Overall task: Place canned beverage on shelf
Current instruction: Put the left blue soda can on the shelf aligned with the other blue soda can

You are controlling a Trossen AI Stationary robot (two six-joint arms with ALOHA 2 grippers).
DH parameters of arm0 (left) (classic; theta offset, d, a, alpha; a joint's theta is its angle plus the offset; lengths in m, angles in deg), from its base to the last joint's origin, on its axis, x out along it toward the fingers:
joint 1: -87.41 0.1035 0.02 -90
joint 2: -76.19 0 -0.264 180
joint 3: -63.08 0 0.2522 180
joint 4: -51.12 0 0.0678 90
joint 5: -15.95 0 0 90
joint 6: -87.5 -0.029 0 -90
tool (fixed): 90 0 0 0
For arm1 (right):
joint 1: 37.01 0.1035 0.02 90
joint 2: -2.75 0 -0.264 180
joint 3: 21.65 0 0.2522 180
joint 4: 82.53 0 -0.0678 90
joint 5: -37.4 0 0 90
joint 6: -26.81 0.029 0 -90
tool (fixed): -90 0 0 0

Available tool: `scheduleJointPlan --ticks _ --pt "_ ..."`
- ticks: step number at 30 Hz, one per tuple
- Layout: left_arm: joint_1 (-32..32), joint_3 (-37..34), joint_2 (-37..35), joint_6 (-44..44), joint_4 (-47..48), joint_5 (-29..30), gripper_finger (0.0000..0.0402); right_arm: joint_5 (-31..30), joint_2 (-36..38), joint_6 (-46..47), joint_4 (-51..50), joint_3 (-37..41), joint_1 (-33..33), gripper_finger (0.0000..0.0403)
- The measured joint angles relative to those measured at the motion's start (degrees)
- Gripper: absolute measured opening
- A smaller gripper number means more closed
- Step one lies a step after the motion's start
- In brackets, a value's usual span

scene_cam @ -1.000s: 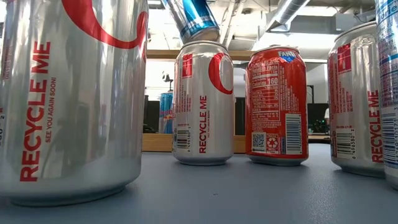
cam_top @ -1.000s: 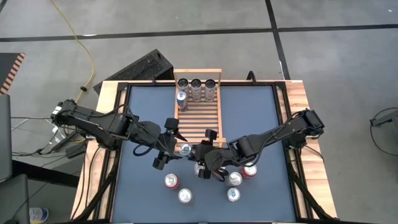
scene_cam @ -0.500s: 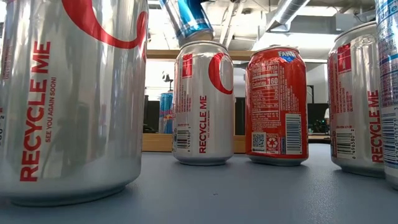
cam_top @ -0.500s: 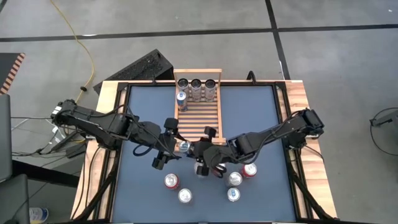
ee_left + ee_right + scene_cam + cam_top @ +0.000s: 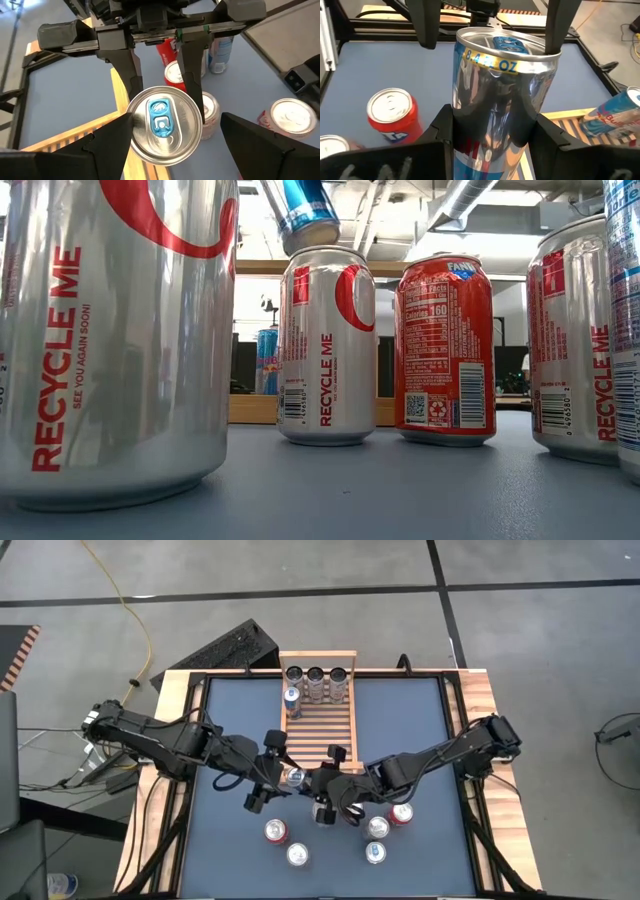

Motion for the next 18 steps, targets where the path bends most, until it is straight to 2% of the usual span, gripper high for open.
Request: scheduleJointPlan --ticks 7,18 --pt "0.04 0.00 0.02 -1.32 0.39 -1.35 0.0293 0.28 0.00 0.27 -0.37 0.00 0.11 0.0148" --pt "0.04 0.00 0.04 -3.73 0.59 0.93 0.0293 0.20 0.00 0.44 -1.19 0.00 0.04 0.0148"
